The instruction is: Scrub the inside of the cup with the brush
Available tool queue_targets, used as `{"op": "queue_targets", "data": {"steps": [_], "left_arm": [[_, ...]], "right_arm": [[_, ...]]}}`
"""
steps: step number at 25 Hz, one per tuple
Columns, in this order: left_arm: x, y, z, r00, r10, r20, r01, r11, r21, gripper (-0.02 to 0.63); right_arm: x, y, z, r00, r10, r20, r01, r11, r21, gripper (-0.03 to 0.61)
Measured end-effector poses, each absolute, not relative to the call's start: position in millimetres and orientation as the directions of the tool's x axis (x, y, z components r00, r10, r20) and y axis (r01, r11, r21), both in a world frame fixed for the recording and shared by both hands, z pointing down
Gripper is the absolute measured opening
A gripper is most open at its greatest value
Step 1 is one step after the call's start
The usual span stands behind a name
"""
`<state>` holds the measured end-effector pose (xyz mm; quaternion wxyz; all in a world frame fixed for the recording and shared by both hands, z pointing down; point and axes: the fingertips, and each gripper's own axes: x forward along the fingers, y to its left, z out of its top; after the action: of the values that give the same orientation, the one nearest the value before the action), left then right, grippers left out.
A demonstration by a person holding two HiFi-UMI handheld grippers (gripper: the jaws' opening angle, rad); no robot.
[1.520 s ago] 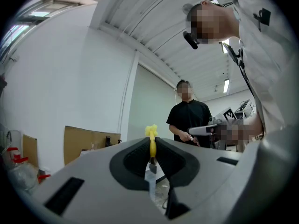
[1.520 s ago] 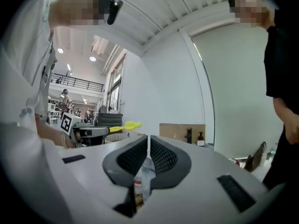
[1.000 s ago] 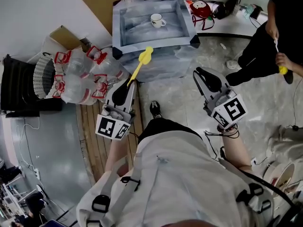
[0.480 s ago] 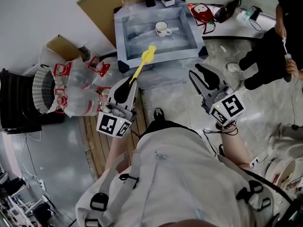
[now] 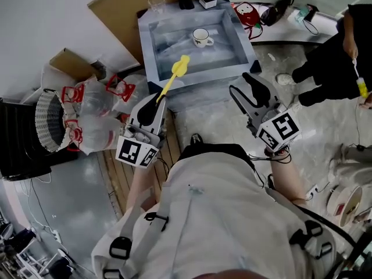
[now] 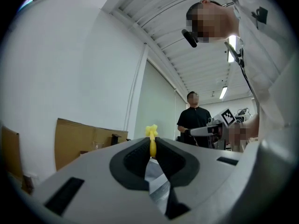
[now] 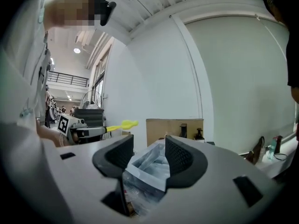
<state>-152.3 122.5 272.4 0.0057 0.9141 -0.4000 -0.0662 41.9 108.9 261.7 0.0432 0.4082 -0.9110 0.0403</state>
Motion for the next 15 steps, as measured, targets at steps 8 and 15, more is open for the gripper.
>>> {"op": "queue_targets", "data": {"steps": [8, 15], "left_arm": [[-152, 102, 277, 0.678, -0.728, -0.102, -0.724, -0.685, 0.081, 0.041], [-154, 83, 274, 0.645, -0.758, -0.098, -0.755, -0.652, 0.067, 0.040]], "right_arm": [[46, 91, 273, -0.649, -0.747, 0.144, -0.760, 0.645, -0.076, 0.248], [48, 57, 284, -0.667, -0.729, 0.154, -0.745, 0.659, -0.103, 0.275]]}}
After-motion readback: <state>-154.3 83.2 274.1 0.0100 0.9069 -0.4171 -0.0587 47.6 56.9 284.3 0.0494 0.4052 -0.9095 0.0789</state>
